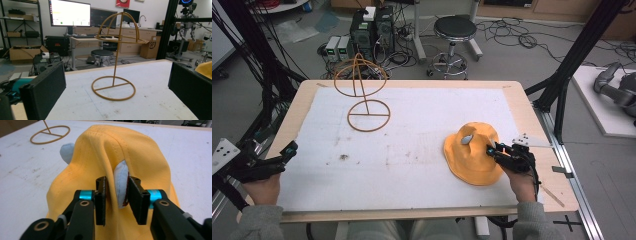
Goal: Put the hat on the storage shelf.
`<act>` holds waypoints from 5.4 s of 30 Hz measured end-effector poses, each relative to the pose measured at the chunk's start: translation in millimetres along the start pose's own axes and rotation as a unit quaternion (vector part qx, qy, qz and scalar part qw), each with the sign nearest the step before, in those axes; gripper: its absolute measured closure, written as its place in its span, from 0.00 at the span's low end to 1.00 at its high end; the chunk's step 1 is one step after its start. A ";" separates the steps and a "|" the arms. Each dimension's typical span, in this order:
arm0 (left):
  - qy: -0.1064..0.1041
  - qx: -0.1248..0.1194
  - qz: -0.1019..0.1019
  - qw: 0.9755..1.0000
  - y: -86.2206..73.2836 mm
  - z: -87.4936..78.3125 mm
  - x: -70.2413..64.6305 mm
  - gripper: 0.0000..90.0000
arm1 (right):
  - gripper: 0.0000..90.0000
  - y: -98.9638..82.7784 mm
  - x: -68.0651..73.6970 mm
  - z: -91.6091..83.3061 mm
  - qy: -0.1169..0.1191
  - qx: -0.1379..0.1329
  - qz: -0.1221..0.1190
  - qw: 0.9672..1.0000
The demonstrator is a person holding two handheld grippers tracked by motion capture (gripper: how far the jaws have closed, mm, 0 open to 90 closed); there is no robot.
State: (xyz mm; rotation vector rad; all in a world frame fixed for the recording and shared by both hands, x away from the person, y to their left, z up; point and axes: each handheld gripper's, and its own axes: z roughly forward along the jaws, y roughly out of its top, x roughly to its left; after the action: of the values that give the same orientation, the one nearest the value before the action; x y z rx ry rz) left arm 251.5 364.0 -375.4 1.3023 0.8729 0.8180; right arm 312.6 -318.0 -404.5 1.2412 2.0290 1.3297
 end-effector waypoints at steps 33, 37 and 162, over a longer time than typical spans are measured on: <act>0.001 -0.003 0.002 1.000 1.4 -1.2 -0.5 0.02 | 0.92 12.7 2.1 -19.1 0.000 -0.061 0.045 0.997; 0.004 -0.005 0.002 1.000 2.5 -3.0 0.6 0.02 | 0.92 21.7 3.9 -25.4 0.007 -0.089 0.049 0.995; 0.015 -0.020 -0.033 0.999 -0.2 -13.5 20.7 0.02 | 0.91 253.3 203.1 232.5 0.188 -0.123 0.003 0.974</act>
State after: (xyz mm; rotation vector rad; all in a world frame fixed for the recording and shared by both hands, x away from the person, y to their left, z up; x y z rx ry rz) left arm 248.8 388.5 -378.0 1.2232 0.9134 0.8008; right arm 491.0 10.1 -263.1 0.9401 2.0139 1.8710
